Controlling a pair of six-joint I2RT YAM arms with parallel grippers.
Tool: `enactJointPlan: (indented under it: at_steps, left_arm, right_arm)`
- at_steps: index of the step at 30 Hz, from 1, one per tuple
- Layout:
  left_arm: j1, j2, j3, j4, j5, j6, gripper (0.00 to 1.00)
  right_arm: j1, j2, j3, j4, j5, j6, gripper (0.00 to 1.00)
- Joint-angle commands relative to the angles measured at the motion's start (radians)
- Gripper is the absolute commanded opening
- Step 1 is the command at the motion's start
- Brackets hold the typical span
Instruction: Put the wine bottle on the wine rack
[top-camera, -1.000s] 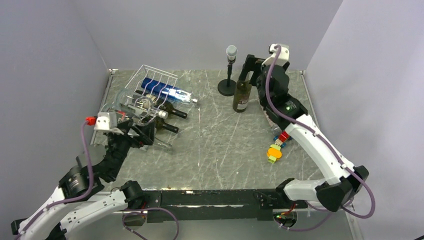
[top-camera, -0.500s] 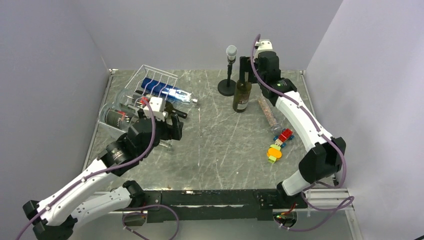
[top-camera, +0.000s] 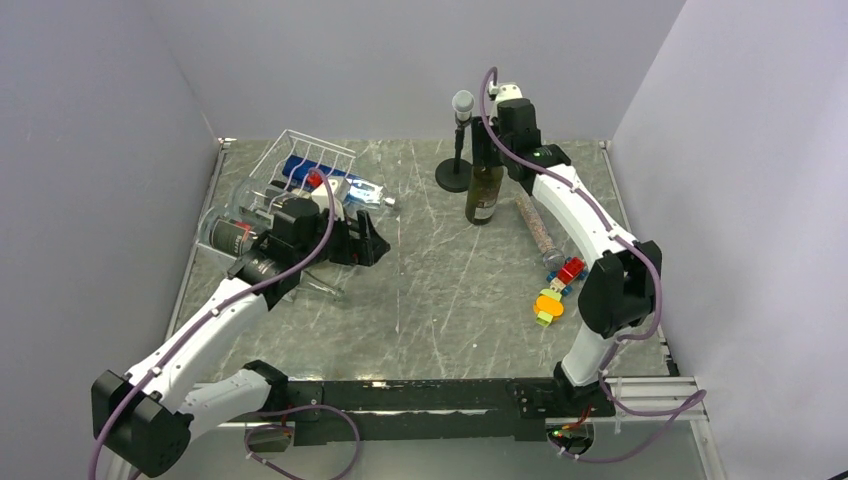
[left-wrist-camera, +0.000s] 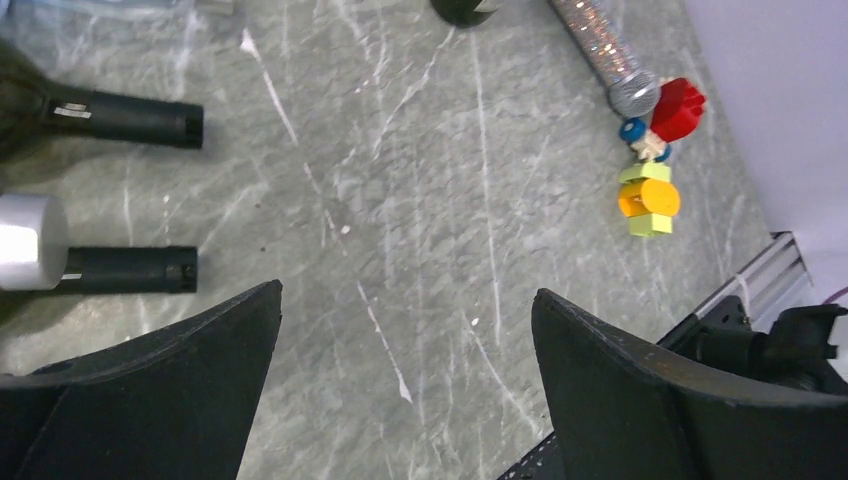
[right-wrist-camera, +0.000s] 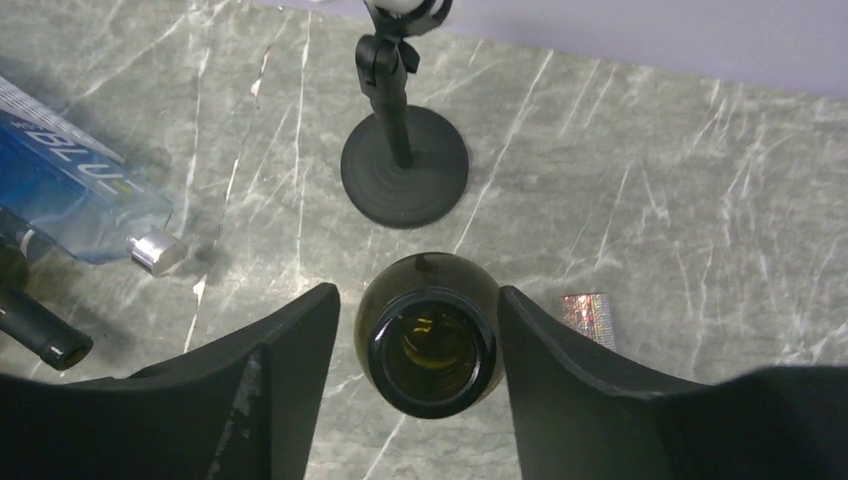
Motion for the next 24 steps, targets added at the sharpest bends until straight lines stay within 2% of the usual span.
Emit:
enactJointPlan:
  at_steps: [1, 4, 6, 7, 10, 14, 21, 24]
  left_arm:
    - [0.005, -0.032, 0.009, 0.117, 0.064, -0.013, 0.99]
    - [0.005, -0.045, -0.003, 0.143, 0.046, -0.007, 0.99]
    - [0.004, -0.052, -0.012, 0.169, 0.055, 0.001, 0.99]
    - [0.004, -0.052, -0.017, 0.180, 0.064, 0.010, 0.99]
    - [0.002, -0.037, -0.013, 0.177, 0.095, 0.028, 0.99]
    - [-0.024, -0.030, -0.036, 0.232, 0.141, 0.026, 0.99]
    - [-0.199, -0.046, -0.083, 0.315, 0.029, 0.085, 0.99]
    - [-0.256, -0.046, -0.121, 0.403, -0.004, 0.082, 0.99]
  right_arm:
    - [-0.009, 0.014, 0.053, -0.031, -0.016, 0.007, 0.59]
    - [-0.009, 0.014, 0.052, -0.033, -0.005, 0.004, 0.41]
    - [-0.007, 0.003, 0.049, -0.030, 0.007, -0.005, 0.11]
    - [-0.005, -0.009, 0.045, -0.024, 0.008, -0.013, 0.00]
    - [0.018, -0.072, 0.022, -0.010, -0.010, -0.039, 0.00]
    - [0.059, -0.189, 0.029, -0.077, -0.069, -0.004, 0.00]
    - [0.071, -0.397, -0.090, -0.100, -0.339, 0.151, 0.00]
    - [0.082, -0.482, -0.148, -0.107, -0.427, 0.183, 0.00]
